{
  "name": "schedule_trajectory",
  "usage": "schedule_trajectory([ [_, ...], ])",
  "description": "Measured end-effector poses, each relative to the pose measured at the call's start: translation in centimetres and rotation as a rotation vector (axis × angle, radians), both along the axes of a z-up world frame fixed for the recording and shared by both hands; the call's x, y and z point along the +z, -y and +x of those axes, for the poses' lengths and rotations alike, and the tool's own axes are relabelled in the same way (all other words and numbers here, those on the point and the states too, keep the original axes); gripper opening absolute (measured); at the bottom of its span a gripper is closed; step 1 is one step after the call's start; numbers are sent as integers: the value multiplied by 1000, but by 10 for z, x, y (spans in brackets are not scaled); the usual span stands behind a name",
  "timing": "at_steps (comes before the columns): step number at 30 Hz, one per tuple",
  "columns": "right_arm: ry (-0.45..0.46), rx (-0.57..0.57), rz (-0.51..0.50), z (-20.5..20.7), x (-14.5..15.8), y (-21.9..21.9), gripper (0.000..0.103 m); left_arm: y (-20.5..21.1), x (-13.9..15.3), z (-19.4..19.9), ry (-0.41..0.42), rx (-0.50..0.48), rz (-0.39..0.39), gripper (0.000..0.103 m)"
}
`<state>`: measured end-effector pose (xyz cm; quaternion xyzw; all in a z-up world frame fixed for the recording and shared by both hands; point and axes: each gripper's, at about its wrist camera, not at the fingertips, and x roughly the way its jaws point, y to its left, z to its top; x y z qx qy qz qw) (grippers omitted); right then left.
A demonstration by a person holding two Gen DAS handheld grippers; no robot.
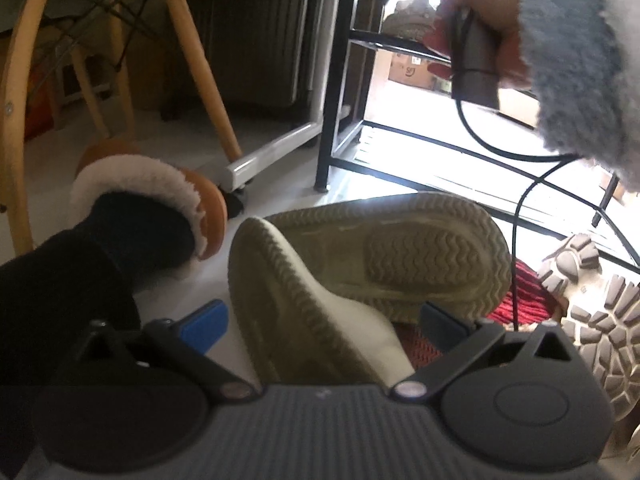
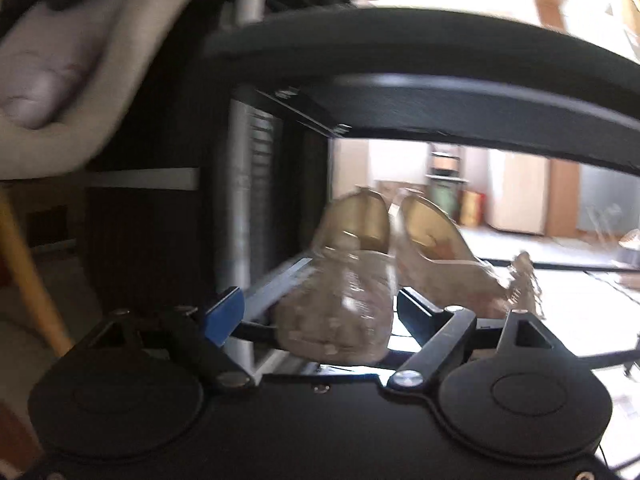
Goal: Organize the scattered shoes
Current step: 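Insert the flats onto the rack's middle shelf and open the right gripper, then push the flats deeper onto the shelf with the right gripper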
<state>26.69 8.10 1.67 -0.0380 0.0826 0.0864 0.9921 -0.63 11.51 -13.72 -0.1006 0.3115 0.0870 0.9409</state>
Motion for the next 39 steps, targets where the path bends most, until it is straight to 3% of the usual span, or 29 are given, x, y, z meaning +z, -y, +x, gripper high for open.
schedule_trajectory([
  [4,-20,0,-2,5,-11,16,71,-2,0,1,0,9,-11,103],
  [17,-78,34,10,32,-8,10,66,-7,-2,1,-20,23,-38,103],
  [22,-108,5,13,59,-9,9,66,-10,-3,2,-32,37,-48,103],
  [27,-110,7,10,56,-13,8,65,-9,-3,1,-33,37,-50,103],
  [30,-123,25,18,55,-11,10,72,-6,-2,0,-28,26,-36,103],
  [31,-126,32,27,55,-10,11,79,-6,-2,0,-26,24,-33,103],
  [33,-106,77,74,43,1,20,82,-5,-1,0,-24,23,-33,103],
  [36,5,135,62,1,17,41,82,-5,-1,-1,-23,24,-37,103],
  [39,137,107,17,-31,27,71,91,-5,-1,-1,-23,24,-41,103],
])
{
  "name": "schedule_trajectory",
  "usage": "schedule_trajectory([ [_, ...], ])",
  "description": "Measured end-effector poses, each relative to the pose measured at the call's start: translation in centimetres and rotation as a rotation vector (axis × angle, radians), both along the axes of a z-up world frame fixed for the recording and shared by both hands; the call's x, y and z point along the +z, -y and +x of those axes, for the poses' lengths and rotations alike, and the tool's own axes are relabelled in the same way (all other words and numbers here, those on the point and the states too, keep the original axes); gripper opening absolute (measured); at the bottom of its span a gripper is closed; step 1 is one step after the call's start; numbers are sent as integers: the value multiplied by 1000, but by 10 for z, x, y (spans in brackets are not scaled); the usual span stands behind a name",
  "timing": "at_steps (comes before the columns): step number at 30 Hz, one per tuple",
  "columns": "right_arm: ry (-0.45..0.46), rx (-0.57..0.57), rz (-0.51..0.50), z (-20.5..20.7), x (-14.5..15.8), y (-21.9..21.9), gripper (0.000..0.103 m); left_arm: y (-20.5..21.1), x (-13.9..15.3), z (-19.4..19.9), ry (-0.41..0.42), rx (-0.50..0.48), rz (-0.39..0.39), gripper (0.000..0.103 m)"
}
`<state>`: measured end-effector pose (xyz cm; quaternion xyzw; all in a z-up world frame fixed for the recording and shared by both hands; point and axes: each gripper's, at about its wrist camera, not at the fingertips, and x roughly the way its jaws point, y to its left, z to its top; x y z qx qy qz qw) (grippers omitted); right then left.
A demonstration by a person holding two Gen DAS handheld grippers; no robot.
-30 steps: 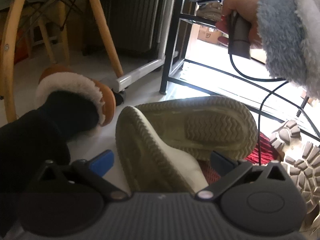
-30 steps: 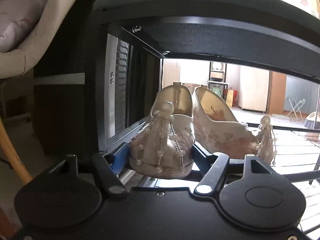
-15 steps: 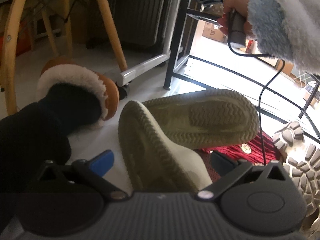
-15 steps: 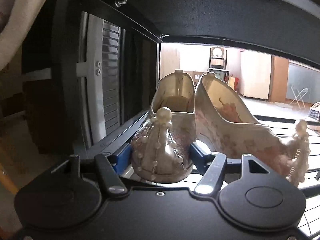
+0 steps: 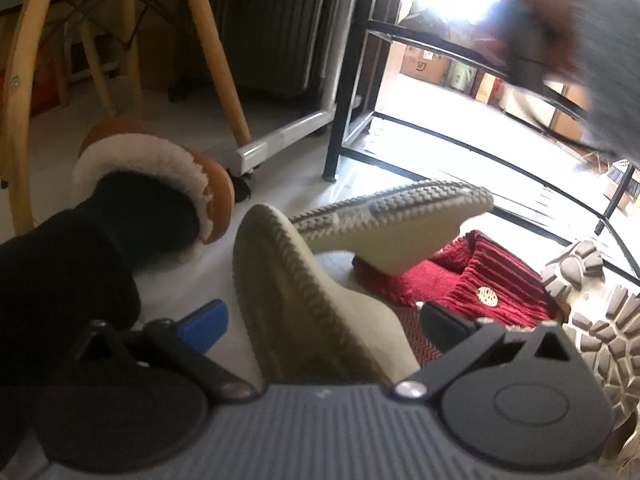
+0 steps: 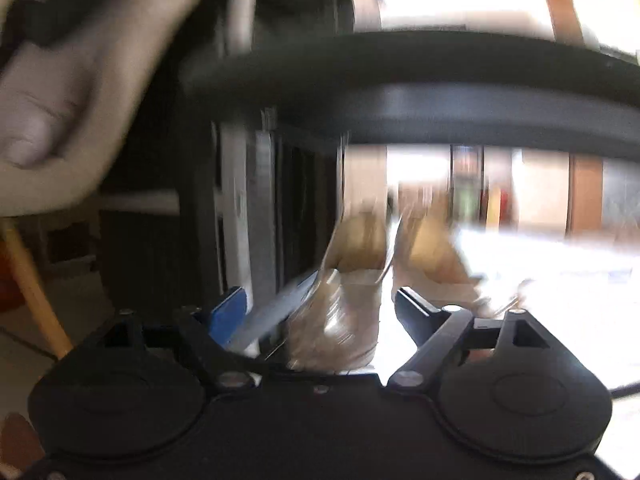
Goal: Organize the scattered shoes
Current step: 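Push the flats deeper onto the shelf with the right gripper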
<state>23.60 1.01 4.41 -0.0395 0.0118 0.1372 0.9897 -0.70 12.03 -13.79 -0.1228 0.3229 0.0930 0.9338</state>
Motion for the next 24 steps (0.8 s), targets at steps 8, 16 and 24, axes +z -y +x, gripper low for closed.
schedule_trajectory([
  [8,-120,-145,-16,26,-15,63,92,6,-2,1,-3,-17,23,103],
  [16,-192,-146,-87,61,-30,49,74,4,-5,4,-18,-8,20,103],
  [24,-231,-246,-1,61,-29,32,65,2,-5,3,-22,-2,11,103],
])
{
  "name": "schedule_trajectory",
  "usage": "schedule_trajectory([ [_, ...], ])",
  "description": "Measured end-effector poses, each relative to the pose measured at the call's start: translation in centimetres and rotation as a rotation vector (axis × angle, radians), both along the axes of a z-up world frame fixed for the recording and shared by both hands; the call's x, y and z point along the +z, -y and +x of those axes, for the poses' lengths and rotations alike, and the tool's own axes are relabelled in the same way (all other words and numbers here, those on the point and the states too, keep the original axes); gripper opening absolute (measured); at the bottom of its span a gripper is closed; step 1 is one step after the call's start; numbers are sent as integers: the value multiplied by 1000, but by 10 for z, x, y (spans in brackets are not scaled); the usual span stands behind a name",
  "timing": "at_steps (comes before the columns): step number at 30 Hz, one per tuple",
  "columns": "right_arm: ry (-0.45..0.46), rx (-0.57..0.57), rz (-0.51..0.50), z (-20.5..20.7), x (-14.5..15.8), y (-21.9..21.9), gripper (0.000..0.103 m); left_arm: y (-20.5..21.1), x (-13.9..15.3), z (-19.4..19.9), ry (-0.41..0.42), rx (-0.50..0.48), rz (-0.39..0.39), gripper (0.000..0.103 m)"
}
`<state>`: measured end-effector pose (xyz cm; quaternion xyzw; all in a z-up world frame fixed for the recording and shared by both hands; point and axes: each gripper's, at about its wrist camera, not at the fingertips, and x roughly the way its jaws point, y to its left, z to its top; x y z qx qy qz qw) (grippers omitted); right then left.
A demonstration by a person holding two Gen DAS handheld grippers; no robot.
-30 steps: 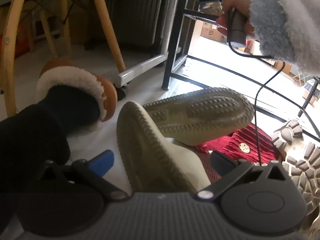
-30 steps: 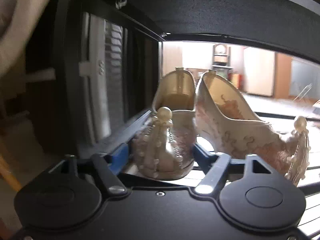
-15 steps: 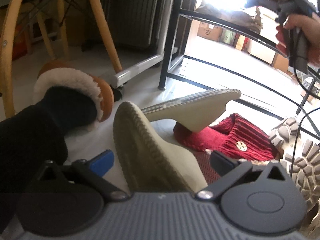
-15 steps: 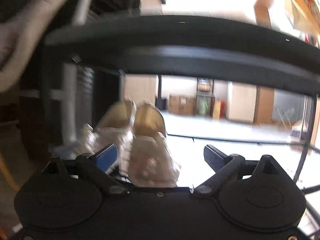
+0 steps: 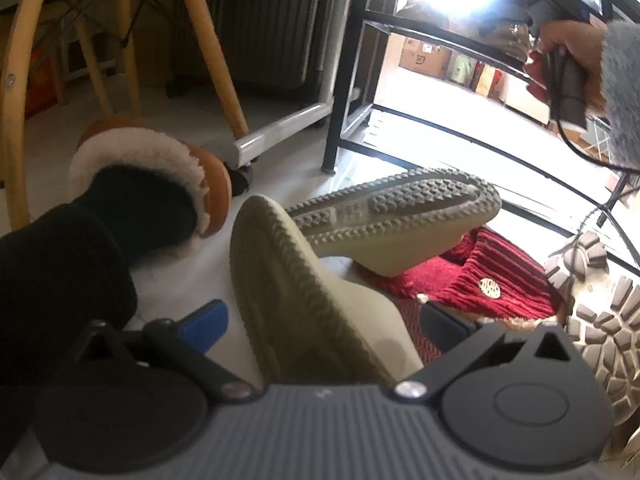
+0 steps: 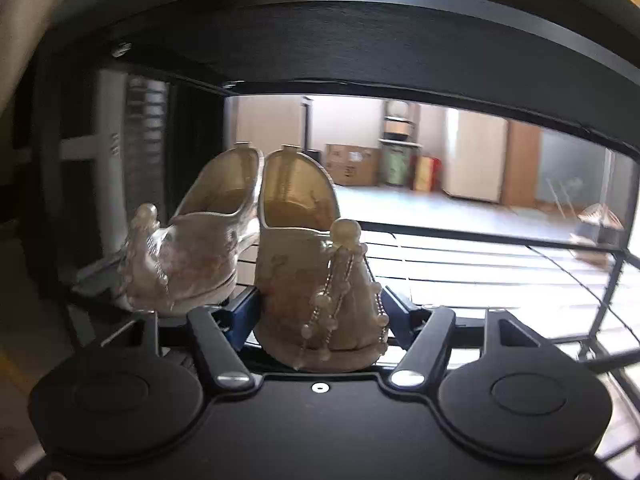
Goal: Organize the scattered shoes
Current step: 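Push the flats deeper onto the shelf with the right gripper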
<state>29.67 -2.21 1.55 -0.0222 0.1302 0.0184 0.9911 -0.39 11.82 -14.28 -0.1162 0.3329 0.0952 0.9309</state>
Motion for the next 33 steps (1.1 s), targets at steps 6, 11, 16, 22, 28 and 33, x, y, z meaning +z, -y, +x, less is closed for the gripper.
schedule_trajectory([
  [6,9,-149,86,14,2,-14,64,0,0,-1,1,0,1,103],
  [11,22,-218,185,12,3,-10,58,0,1,0,2,3,-5,103],
  [16,57,-249,120,7,-8,-16,56,-1,2,-2,2,3,-15,103],
  [22,30,-225,166,33,-7,-30,51,-1,2,0,5,7,-6,103],
  [28,14,-174,184,36,-4,-46,44,-3,1,0,-1,15,-21,103],
  [33,4,-120,150,31,-1,-41,41,-3,2,0,2,11,-21,103],
])
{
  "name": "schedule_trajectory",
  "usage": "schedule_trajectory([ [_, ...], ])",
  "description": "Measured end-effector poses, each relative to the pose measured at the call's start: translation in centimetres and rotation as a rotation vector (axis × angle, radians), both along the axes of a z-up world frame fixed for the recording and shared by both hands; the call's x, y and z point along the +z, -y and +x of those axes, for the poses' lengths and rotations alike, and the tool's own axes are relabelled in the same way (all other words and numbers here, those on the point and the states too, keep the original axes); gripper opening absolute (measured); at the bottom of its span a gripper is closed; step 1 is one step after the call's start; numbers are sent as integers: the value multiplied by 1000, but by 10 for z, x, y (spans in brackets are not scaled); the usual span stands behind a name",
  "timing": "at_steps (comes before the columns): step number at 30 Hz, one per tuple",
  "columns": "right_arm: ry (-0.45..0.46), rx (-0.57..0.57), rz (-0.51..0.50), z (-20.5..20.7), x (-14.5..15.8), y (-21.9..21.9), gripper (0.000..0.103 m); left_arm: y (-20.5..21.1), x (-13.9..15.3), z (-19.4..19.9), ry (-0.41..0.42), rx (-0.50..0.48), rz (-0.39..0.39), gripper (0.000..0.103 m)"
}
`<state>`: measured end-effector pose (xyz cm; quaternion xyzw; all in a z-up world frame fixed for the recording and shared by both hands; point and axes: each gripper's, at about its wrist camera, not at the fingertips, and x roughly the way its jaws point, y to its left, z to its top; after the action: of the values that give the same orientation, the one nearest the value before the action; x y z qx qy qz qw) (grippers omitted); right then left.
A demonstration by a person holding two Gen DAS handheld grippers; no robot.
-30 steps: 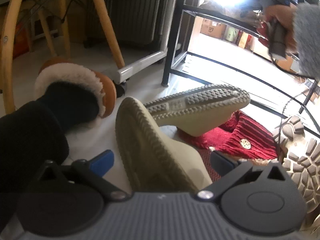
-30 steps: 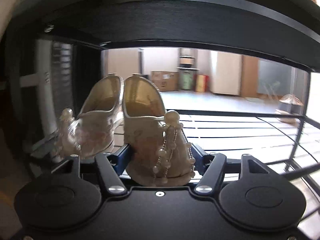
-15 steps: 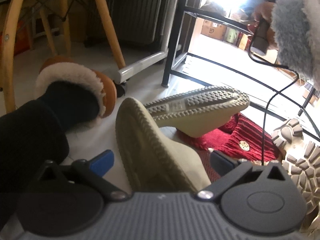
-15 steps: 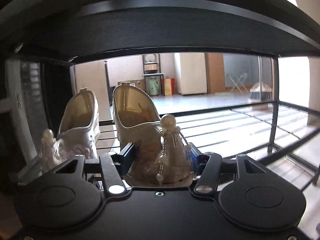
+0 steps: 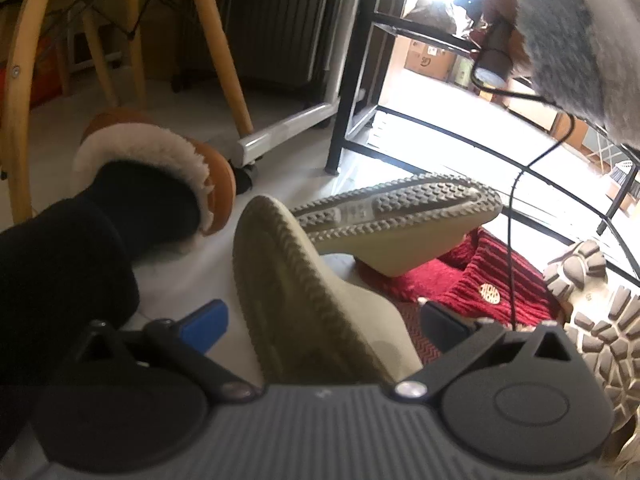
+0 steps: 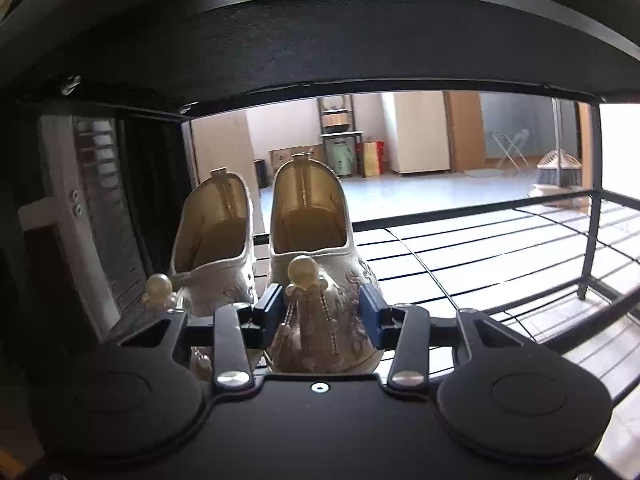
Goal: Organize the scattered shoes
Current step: 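Push the flats deeper onto the shelf with the right gripper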
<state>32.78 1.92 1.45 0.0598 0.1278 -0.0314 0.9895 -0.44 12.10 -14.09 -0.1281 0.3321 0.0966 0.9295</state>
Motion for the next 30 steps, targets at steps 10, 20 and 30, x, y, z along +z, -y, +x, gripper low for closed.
schedule_trajectory([
  [10,33,111,-39,-5,17,14,74,1,0,0,-4,-2,2,103],
  [20,-50,121,-120,52,25,10,86,-1,-3,2,-19,11,-5,103],
  [30,-107,194,-153,59,17,4,60,1,-4,3,-30,1,-2,103],
])
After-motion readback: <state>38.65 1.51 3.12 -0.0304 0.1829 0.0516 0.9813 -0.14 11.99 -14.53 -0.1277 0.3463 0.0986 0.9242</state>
